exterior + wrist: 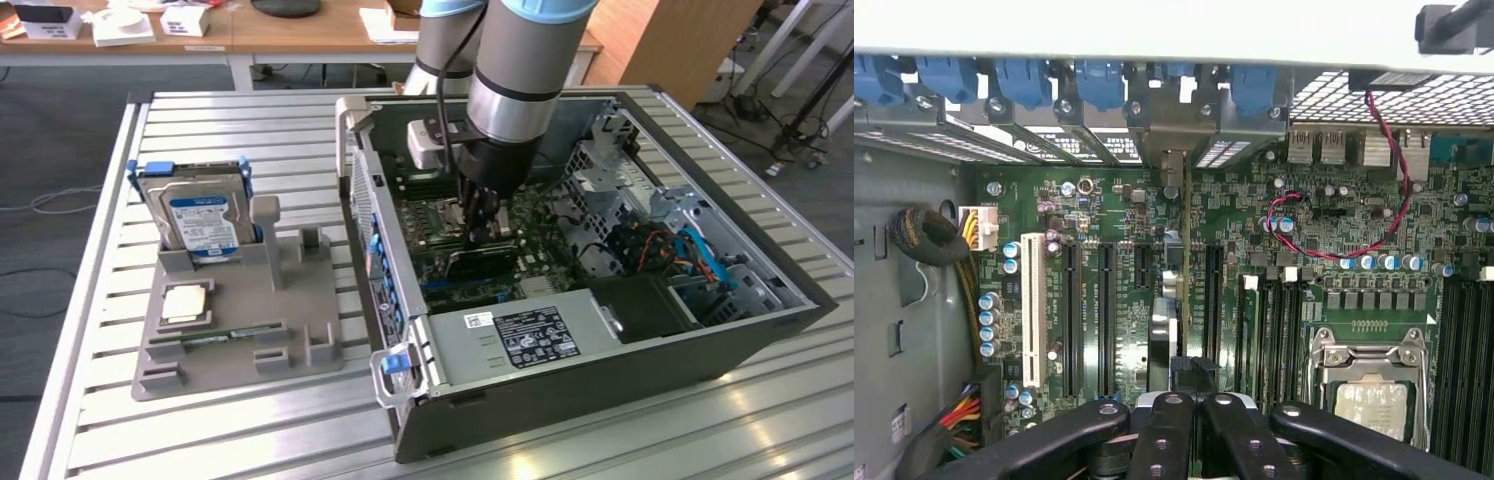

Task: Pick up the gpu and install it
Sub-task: 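Insert the gpu into the slot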

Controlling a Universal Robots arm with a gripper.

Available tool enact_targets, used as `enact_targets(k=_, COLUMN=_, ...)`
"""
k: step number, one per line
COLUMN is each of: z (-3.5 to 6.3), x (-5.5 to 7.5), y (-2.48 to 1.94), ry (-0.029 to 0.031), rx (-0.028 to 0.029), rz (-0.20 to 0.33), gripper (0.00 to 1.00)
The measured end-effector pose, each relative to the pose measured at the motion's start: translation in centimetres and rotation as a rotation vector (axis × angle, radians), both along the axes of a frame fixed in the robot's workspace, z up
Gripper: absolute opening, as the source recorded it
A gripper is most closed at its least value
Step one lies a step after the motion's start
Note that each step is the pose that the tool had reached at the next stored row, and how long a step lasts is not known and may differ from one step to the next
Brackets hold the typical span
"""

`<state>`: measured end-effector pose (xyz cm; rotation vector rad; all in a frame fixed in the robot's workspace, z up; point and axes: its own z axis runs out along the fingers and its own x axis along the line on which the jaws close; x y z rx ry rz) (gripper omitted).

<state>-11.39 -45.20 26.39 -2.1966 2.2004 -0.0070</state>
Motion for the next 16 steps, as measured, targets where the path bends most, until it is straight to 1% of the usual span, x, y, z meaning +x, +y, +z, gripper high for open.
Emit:
enact_targets(k=1, z=-0.01, x=-0.23, y=0.01, ry=-0.0029, rx=0.0002, rz=0.000, gripper=0.11)
enact_targets(k=6, z=0.00, x=-0.25, y=0.00, ry=-0.0031, rx=0.0002, rz=0.000, gripper=0.11)
enact_targets(k=10, z=-0.01, x=-0.30, y=0.00, ry=-0.0062, rx=0.0030, rz=0.000, gripper=0.11)
enact_targets(k=16, z=-0.01, x=-0.30, y=0.00, ry=-0.0064, rx=0.0030, rz=0.000, gripper=0.11)
